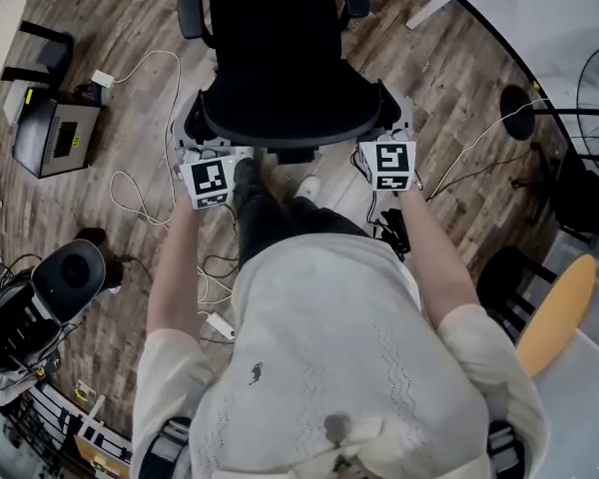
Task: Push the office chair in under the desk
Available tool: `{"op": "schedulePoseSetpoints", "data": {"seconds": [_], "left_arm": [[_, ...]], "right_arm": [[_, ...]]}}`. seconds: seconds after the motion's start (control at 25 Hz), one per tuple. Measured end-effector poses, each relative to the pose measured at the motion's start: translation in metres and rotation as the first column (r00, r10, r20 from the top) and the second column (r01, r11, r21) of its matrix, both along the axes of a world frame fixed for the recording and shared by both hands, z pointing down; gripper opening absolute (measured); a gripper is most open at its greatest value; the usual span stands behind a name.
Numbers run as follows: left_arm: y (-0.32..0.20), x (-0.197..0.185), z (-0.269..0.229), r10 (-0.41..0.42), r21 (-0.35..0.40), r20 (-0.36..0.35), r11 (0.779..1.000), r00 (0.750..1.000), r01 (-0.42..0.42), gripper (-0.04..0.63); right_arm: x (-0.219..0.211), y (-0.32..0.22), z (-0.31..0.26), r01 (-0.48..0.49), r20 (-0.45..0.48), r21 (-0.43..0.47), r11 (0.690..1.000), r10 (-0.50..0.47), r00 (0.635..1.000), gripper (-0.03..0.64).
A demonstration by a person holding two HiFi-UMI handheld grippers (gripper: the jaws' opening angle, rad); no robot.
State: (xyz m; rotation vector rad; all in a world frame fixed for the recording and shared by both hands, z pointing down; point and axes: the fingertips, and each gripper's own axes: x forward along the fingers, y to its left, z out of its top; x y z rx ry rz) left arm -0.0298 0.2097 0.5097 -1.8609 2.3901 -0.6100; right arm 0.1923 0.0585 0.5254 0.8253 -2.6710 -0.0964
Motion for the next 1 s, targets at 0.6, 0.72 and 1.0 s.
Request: {"op": "schedulePoseSetpoints", "data": {"seconds": [0.6, 0.72, 1.0], "left_arm": [[-0.004, -0.066, 0.000, 0.062, -0.005, -0.022, 0.998, 0.998, -0.063, 0.218], [-0.009, -0.075, 0.002, 0.073, -0.005, -0.024, 0.997, 0.997, -0.073, 0.218], [-0.036, -0.101, 0.004, 0.097, 0.007, -0.021, 0.995, 0.995, -0.097, 0.218]], "right_arm": [[-0.058, 0.010, -0.001, -0.062, -0.006, 0.005, 0.998, 0.062, 0.998, 0.253], [-0.066, 0.007, 0.000, -0.079, -0.006, -0.005, 0.997, 0.079, 0.997, 0.253], [-0.086, -0.012, 0.002, -0.107, -0.005, -0.004, 0.994, 0.107, 0.994, 0.253]]}}
